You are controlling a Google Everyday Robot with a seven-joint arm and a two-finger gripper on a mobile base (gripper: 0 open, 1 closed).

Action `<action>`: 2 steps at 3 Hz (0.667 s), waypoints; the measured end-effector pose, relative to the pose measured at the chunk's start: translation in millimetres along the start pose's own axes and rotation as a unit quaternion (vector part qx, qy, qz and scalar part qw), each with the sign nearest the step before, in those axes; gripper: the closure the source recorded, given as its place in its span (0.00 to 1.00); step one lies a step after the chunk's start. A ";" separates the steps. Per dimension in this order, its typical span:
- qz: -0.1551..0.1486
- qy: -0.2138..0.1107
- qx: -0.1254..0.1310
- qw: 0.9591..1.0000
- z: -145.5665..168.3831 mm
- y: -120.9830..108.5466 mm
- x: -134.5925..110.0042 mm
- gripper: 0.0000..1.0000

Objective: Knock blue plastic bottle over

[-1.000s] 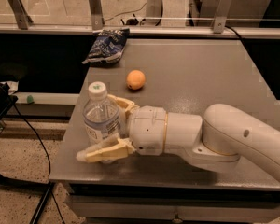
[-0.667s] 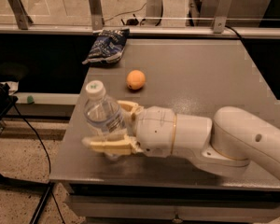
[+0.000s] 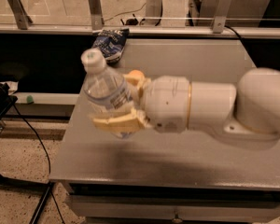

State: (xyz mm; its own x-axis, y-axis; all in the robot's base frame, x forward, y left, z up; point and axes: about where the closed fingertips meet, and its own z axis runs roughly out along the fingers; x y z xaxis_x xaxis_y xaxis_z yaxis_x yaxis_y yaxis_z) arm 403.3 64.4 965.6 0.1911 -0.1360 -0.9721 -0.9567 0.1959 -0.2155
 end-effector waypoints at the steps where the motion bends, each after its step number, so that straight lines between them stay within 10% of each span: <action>1: -0.083 0.091 0.010 0.992 -3.3 -44.9 -65.6 1.00; 2: -0.088 0.103 0.022 0.990 -7.7 -61.8 -71.8 1.00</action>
Offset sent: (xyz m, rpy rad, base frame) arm 0.0198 0.0010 0.0528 -0.1636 -0.0987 -0.0273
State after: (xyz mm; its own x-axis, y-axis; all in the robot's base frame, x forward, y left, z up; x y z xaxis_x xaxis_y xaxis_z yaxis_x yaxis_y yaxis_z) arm 447.0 54.6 1049.5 0.3016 -0.3669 -0.8800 -0.9008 0.1929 -0.3891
